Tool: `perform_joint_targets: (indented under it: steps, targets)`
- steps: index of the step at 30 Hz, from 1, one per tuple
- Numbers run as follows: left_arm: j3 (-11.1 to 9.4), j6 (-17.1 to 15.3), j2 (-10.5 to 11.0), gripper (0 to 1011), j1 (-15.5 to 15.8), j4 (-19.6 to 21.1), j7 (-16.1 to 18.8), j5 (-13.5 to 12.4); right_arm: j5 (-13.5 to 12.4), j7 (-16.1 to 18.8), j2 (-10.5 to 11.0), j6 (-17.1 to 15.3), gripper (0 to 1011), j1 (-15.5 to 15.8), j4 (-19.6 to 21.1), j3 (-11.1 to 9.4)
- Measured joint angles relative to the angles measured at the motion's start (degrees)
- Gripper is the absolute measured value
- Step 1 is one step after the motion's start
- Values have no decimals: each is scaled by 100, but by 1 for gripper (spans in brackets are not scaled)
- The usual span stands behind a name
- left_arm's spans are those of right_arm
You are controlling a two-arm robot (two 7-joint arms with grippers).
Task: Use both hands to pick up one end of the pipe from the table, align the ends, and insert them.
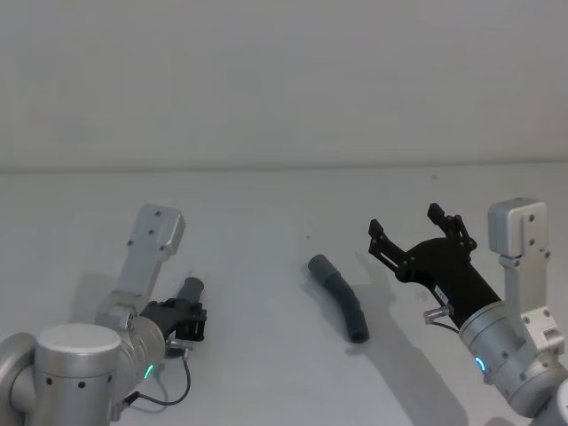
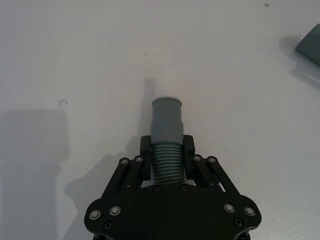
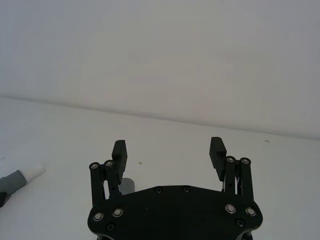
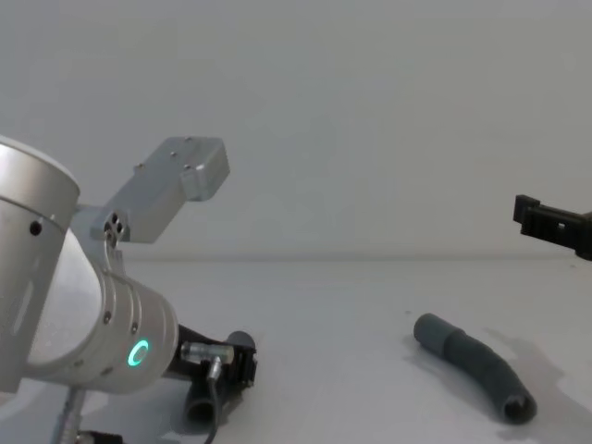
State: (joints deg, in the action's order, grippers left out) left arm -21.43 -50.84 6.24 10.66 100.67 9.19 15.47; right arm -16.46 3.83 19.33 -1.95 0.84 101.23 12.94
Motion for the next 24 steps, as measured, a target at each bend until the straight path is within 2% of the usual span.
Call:
perform_joint_targets:
  steps: [7, 12, 24]
  targets:
    - [-13, 4, 32, 327, 6, 6, -31, -13, 0, 0, 0, 0, 1004, 0, 0, 0]
    - [-84, 76, 185, 327, 38, 40, -195, -44, 0, 0, 0, 0, 1004, 0, 0, 0]
    - [-324, 623, 841, 327, 225, 262, -875, -192, 0, 0, 0, 0, 1004, 0, 0, 0]
